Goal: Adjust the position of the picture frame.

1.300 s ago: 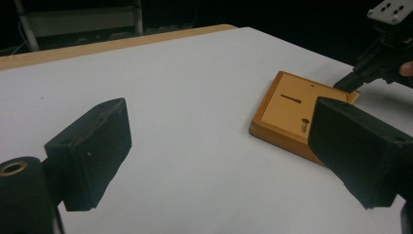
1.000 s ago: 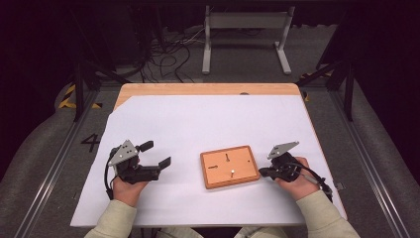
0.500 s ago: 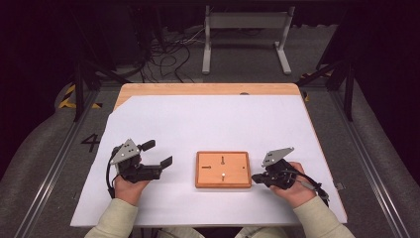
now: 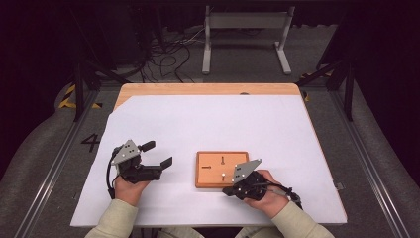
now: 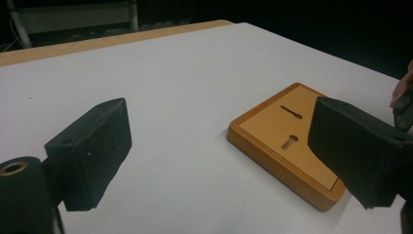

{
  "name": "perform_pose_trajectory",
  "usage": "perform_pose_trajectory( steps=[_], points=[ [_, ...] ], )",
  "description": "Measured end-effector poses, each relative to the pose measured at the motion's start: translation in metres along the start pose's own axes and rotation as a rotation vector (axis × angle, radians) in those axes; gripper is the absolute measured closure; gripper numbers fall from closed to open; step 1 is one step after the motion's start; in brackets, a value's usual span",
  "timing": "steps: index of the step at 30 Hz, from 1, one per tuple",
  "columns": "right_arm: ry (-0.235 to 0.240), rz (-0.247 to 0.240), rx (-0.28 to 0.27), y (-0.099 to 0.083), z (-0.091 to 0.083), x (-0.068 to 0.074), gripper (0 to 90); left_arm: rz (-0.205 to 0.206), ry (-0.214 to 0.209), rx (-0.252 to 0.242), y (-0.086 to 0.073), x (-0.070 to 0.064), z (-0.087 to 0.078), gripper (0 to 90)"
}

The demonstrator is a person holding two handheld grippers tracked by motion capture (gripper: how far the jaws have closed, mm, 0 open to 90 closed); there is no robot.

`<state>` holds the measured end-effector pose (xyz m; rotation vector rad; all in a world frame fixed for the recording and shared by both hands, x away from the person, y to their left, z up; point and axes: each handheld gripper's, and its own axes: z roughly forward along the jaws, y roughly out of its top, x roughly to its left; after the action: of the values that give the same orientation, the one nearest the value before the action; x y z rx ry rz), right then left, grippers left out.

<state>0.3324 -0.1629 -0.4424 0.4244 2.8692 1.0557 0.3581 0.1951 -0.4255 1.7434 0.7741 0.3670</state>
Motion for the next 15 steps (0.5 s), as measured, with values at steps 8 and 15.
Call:
perform_pose_trajectory(
  steps=[8, 15],
  points=[
    [-0.032, -0.036, 0.024, 0.0025, 0.0081, -0.0008, 90.0, 0.001, 0.0, -0.001, 0.0, -0.0004, -0.0002, 9.4],
    [-0.083, -0.033, 0.012, 0.0063, 0.0107, -0.01, 90.0, -0.001, 0.001, 0.003, -0.0001, -0.001, 0.0004, 9.4]
  ],
)
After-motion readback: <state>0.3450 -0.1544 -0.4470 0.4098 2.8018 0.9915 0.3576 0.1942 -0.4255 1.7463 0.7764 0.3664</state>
